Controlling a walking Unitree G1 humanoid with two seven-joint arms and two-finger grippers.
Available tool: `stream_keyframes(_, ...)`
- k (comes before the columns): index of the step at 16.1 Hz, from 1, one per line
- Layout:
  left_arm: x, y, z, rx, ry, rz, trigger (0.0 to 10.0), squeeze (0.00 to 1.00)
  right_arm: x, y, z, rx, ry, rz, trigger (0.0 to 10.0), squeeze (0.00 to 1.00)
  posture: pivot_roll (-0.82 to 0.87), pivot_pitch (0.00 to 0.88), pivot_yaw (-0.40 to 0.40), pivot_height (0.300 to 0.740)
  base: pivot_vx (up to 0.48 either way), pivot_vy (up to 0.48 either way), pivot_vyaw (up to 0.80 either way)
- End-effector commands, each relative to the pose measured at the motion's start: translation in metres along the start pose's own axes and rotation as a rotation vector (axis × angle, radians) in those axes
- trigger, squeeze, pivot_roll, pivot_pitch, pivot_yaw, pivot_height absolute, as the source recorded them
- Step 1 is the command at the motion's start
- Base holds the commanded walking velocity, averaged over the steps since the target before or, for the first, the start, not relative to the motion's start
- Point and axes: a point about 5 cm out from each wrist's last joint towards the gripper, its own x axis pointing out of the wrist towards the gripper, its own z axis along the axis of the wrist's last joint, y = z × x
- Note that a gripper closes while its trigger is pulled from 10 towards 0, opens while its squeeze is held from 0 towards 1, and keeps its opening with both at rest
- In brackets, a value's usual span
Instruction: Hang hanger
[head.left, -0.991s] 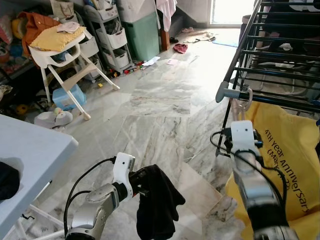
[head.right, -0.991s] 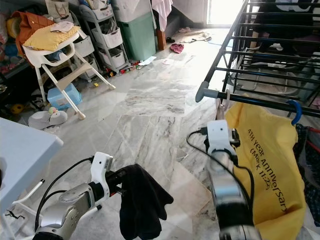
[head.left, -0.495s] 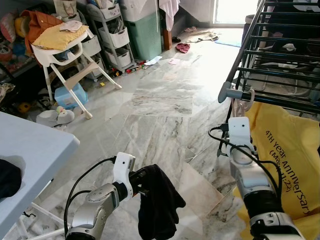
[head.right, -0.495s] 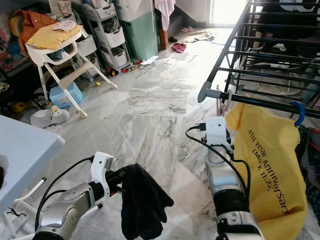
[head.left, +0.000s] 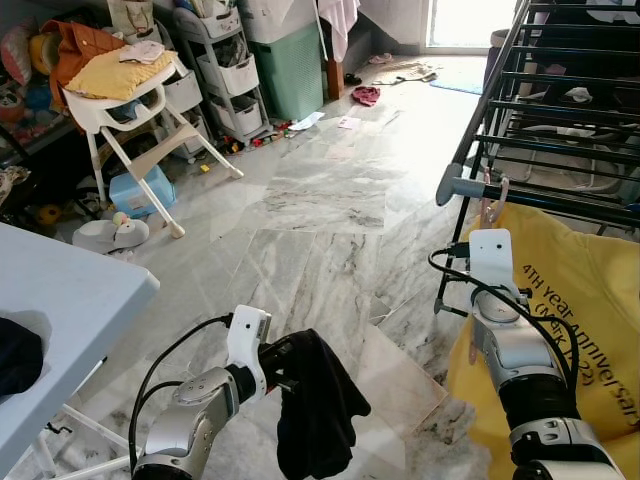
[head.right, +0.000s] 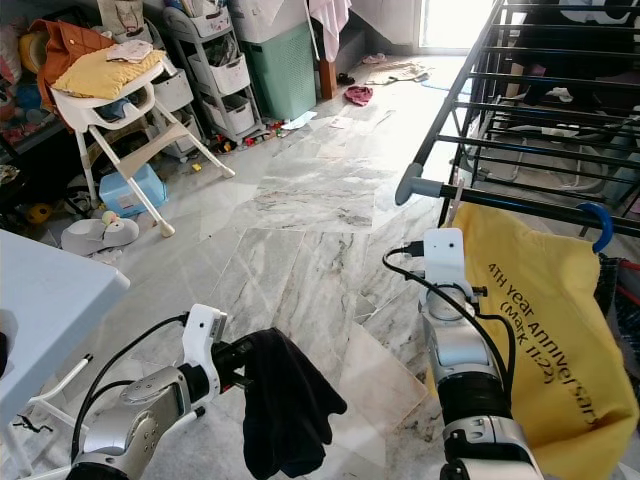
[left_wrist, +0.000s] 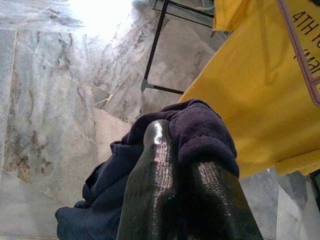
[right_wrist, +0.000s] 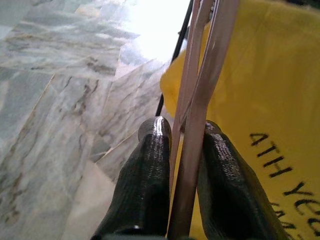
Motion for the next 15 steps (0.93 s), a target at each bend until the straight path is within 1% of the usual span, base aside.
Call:
stream_keyframes(1, -0.001, 0.003, 0.005, 0.029, -0.009, 0.004, 10.0, 0.0, 0.001, 0.005, 0.0, 0.008, 0.019, 0.023, 0.0, 0.0, -0.15, 0.0, 0.154, 0.74, 0.0, 0.0, 0.0)
stream_keyframes(10, -0.002, 0.004, 0.004, 0.032, -0.004, 0.011, 10.0, 0.0, 0.003, 0.001, -0.002, -0.002, 0.026, 0.036, 0.0, 0.0, -0.15, 0.0, 0.155, 0.74, 0.0, 0.0, 0.0)
stream_keyframes(11, -0.002, 0.004, 0.004, 0.032, -0.006, 0.013, 10.0, 0.0, 0.002, -0.002, 0.001, 0.004, 0.011, 0.025, 0.0, 0.0, -0.15, 0.0, 0.155, 0.74, 0.0, 0.0, 0.0)
stream_keyframes(13, -0.002, 0.005, 0.004, 0.032, -0.011, 0.019, 10.0, 0.0, -0.001, -0.007, 0.012, 0.004, -0.076, -0.016, 0.0, 0.0, -0.15, 0.0, 0.154, 0.74, 0.0, 0.0, 0.0)
stream_keyframes(15, -0.001, 0.005, 0.005, 0.032, -0.014, 0.022, 10.0, 0.0, -0.006, -0.01, 0.015, 0.016, -0.119, -0.055, 0.0, 0.0, -0.16, 0.0, 0.161, 0.74, 0.0, 0.0, 0.0)
